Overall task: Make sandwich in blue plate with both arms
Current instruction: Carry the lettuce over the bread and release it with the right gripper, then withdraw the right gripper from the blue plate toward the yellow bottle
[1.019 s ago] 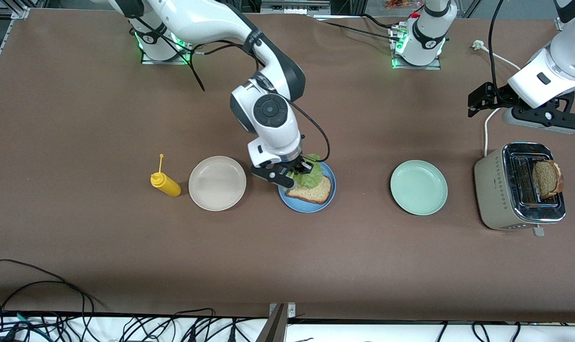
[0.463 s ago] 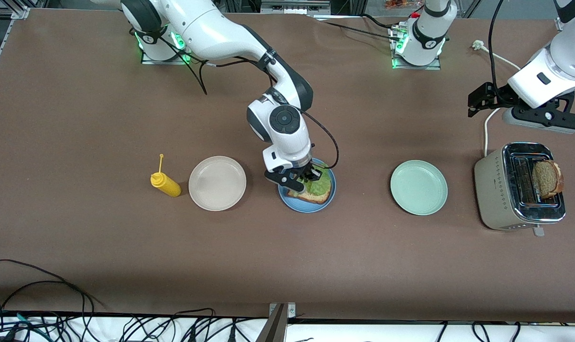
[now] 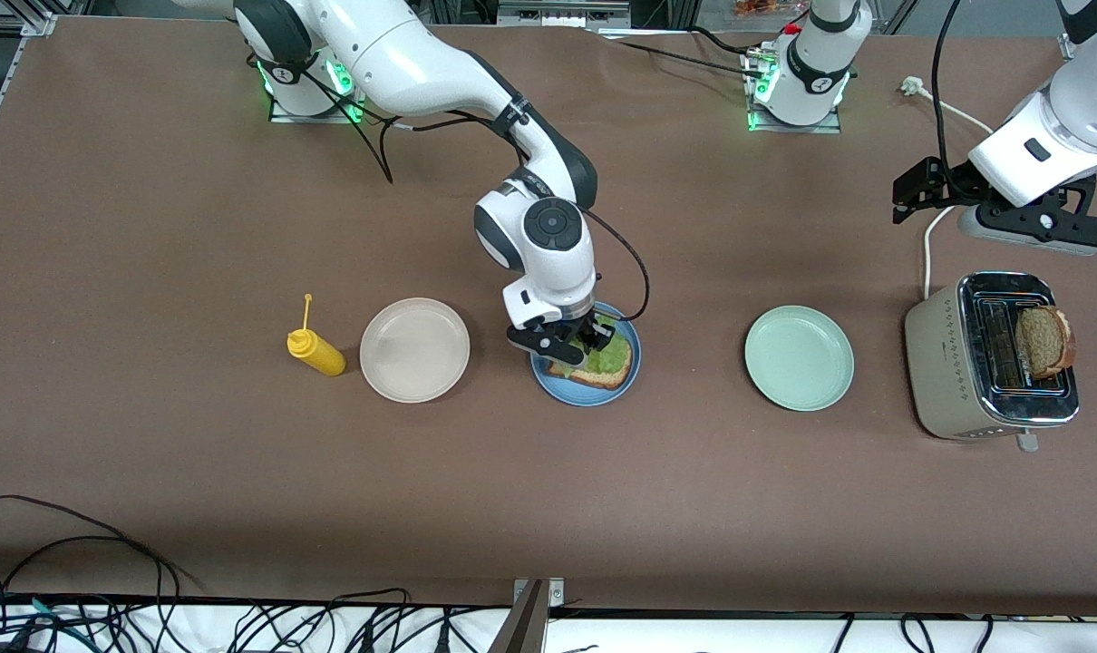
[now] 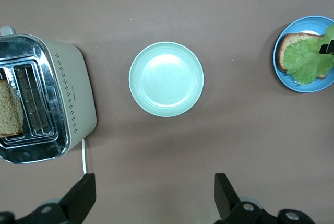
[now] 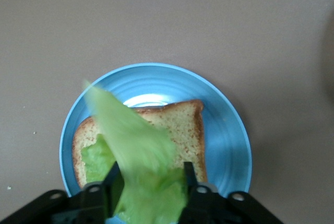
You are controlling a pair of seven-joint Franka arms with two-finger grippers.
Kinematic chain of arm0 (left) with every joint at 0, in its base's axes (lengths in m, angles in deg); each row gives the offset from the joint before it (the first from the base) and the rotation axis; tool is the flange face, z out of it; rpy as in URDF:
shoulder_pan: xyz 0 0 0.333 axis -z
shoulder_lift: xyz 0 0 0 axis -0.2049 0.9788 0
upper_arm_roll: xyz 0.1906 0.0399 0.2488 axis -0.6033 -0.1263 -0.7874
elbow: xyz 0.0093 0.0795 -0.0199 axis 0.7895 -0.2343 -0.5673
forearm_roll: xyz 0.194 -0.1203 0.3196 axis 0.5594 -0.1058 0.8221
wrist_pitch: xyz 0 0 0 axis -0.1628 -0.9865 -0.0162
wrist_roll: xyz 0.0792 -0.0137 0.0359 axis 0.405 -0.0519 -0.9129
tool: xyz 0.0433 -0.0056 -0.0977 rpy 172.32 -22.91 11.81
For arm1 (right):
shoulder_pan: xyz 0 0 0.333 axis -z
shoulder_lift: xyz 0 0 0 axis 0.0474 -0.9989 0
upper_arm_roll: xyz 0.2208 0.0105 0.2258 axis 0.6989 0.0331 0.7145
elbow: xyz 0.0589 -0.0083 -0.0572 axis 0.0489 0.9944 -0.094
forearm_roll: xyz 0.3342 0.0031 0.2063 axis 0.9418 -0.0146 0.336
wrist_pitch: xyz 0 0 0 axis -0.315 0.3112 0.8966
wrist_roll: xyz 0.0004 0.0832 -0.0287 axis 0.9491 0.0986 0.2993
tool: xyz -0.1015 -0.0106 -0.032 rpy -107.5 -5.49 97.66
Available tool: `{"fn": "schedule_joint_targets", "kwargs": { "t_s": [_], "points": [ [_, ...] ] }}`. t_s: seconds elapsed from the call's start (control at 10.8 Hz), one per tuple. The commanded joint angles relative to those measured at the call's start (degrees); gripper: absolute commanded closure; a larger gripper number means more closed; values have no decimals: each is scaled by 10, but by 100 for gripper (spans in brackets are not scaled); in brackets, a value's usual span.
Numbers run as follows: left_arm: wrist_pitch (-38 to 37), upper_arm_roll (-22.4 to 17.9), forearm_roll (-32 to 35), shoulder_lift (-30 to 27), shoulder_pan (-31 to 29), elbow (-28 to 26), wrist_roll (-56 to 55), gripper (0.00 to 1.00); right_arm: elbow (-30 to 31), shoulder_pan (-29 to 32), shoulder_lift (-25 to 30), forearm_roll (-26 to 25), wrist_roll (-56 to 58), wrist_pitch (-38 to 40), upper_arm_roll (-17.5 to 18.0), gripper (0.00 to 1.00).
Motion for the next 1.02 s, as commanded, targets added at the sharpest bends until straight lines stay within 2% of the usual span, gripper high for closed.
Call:
{"fn": "schedule_joint_targets", "kwargs": {
  "t_s": [0.0, 0.37, 0.74, 0.93],
  "points": [
    [-4, 1, -14, -3, -3, 0, -2, 0, -26, -4, -14, -16, -13, 6, -4, 0],
    [-4, 1, -14, -3, -3, -1, -2, 0, -26, -2, -7, -20, 11, 19, -10, 0],
    [-4, 1, -14, -3, -3, -1, -2, 0, -27, 10, 20, -10, 127, 105, -25, 0],
    [-4, 1, -14, -3, -3, 0, -2, 0, -26, 37, 47, -7, 202, 136, -25, 0]
  ]
}}
